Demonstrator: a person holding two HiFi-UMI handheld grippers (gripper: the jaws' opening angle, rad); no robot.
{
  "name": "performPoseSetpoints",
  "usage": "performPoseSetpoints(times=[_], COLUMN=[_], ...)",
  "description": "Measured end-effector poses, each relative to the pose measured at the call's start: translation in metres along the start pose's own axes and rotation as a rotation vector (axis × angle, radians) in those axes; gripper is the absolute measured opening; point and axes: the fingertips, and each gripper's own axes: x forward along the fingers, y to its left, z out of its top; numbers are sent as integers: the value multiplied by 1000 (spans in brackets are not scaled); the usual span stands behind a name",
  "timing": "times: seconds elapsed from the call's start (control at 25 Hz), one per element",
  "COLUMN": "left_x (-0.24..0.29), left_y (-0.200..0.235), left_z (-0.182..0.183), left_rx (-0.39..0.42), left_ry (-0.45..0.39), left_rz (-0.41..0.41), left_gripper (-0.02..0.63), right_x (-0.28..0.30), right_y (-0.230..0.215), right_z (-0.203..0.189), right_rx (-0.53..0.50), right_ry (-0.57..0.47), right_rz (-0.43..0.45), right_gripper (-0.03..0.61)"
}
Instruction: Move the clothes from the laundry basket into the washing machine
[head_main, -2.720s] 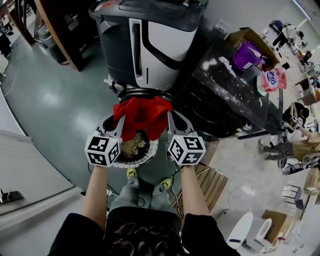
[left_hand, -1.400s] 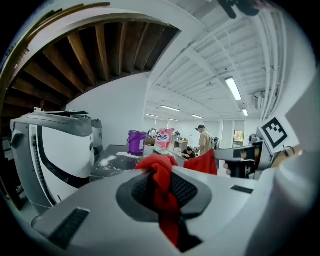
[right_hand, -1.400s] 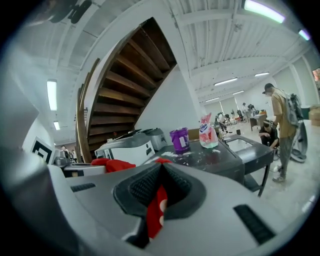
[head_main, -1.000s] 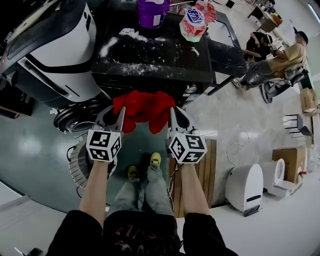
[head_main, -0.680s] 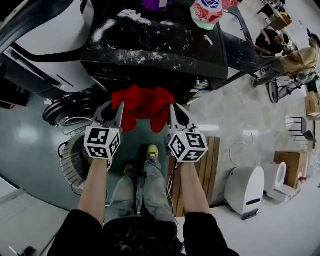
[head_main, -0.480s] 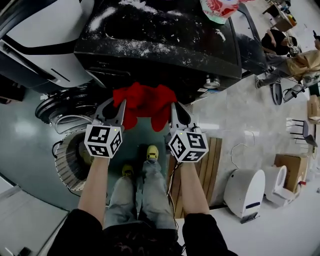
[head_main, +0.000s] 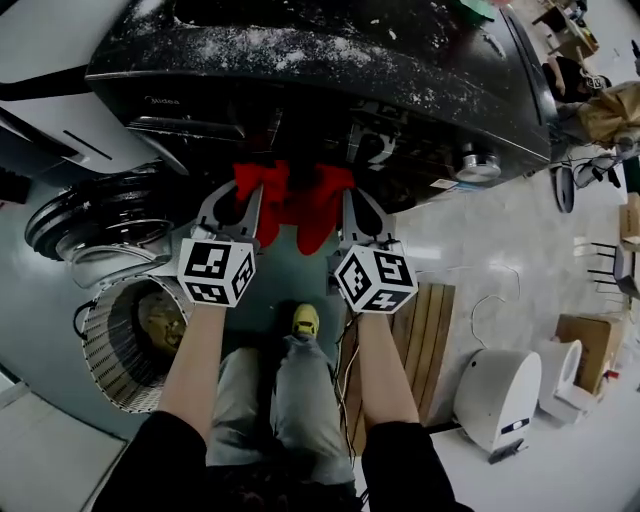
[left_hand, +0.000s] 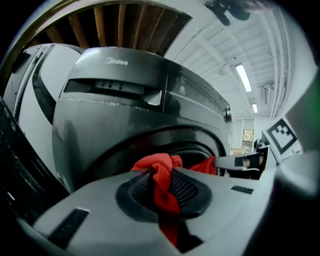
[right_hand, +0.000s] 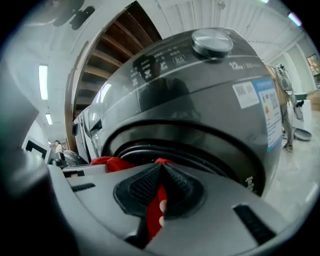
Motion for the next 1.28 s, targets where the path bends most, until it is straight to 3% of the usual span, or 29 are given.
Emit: performPoseSetpoints(times=[0.32, 0.64, 0.76, 0.92, 1.0, 1.16, 1.28], left_x=[78, 142, 167, 192, 194, 193, 188], left_y=[10, 35, 45, 61, 59, 49, 50], left_z=[-57, -88, -96, -119, -119, -113, -107], left_rx=[125, 142, 170, 180, 199, 256, 280], left_ry=[-52, -113, -106, -23, -19, -42, -56], left_rz=[-7, 40, 60, 90, 73, 38, 40], left_gripper=[43, 44, 44, 54, 112, 313, 337], right_x=[65, 127, 145, 165, 168, 161, 156], right_y=[-36, -65, -79, -96, -95, -93, -92], right_z=[-41, -67, -80, -95, -97, -96, -93], right_rx=[-35, -72, -79, -91, -104, -117, -119], right_ry=[-53, -104, -97, -64, -66, -96, -105], right_rz=[23, 17, -14, -64, -60, -70, -69], right_gripper=[11, 11, 11, 25, 133, 221, 229])
